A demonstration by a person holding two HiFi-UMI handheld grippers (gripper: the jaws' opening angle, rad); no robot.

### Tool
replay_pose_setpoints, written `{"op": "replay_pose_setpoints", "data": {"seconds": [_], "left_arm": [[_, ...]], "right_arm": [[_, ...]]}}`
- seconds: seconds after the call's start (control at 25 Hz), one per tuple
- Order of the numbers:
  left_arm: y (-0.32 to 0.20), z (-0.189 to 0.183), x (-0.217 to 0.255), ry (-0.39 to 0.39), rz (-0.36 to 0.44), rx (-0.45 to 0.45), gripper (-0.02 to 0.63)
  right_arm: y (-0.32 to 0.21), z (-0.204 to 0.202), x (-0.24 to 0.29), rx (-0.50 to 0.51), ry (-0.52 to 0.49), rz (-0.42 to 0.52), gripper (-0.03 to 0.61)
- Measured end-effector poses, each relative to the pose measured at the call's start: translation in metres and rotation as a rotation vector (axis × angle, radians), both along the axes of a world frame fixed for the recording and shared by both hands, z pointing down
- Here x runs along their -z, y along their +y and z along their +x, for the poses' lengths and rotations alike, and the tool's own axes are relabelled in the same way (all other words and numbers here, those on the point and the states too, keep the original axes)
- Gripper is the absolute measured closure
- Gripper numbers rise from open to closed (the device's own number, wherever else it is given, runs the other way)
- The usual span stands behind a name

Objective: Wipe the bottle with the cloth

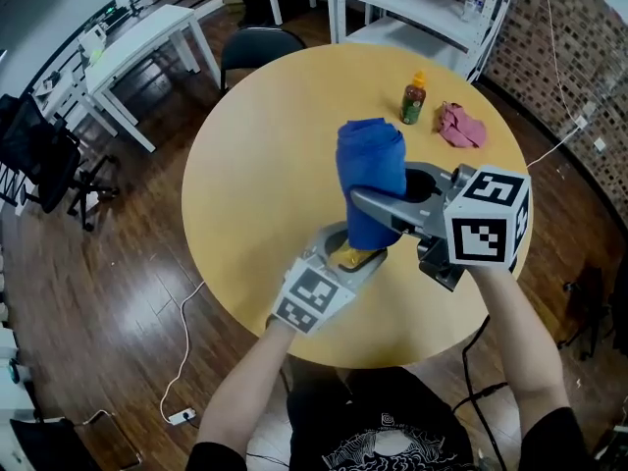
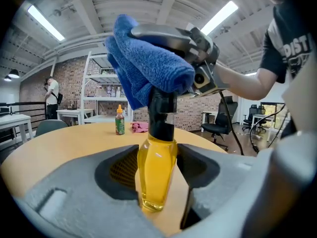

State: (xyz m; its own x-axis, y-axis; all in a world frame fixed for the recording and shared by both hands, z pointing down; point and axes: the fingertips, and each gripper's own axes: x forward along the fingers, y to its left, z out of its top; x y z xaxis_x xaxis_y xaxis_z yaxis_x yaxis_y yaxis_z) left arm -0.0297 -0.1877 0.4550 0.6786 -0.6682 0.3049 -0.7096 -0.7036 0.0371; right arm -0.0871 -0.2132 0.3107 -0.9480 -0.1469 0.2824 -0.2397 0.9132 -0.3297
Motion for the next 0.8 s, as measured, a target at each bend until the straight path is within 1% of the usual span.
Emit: {"op": "replay_pose_setpoints", "data": {"seconds": [0.12, 0.2, 0.28, 0.36, 0.4, 0.48, 0.56, 0.68, 0.8], "left_arm": [[-0.002, 0.009, -0.001, -0.001, -0.011, 0.008, 0.37], [-0.003, 0.015, -0.004, 0.002, -0.029, 0.01, 0.37], [-0.002, 0.017, -0.003, 0.011, -0.039, 0.005, 0.371], [-0.001, 0.015, 0.003, 0.028, -0.045, 0.012, 0.371], [-0.002, 0.011, 0.008, 0.045, -0.049, 0.026, 0.371], [-0.006, -0.002, 0.021, 0.087, -0.05, 0.066, 0.371], [-0.011, -0.015, 0.04, 0.109, -0.033, 0.098, 0.371], [-0.018, -0.026, 0.077, 0.117, 0.014, 0.102, 0.371], [-0.021, -0.025, 0.117, 0.137, 0.069, 0.086, 0.371]], "right_arm": [[-0.015, 0.027, -0.006, -0.046, -0.034, -0.047, 0.448], [-0.021, 0.043, -0.007, -0.079, -0.073, -0.057, 0.448], [-0.028, 0.059, -0.009, -0.129, -0.108, -0.057, 0.448], [-0.035, 0.075, -0.018, -0.188, -0.125, -0.079, 0.448], [-0.039, 0.084, -0.028, -0.213, -0.119, -0.095, 0.448], [-0.043, 0.098, -0.054, -0.251, -0.074, -0.127, 0.448], [-0.04, 0.106, -0.084, -0.271, -0.03, -0.181, 0.448], [-0.03, 0.103, -0.126, -0.271, 0.002, -0.285, 0.448], [-0.014, 0.087, -0.161, -0.246, 0.015, -0.375, 0.448]]}}
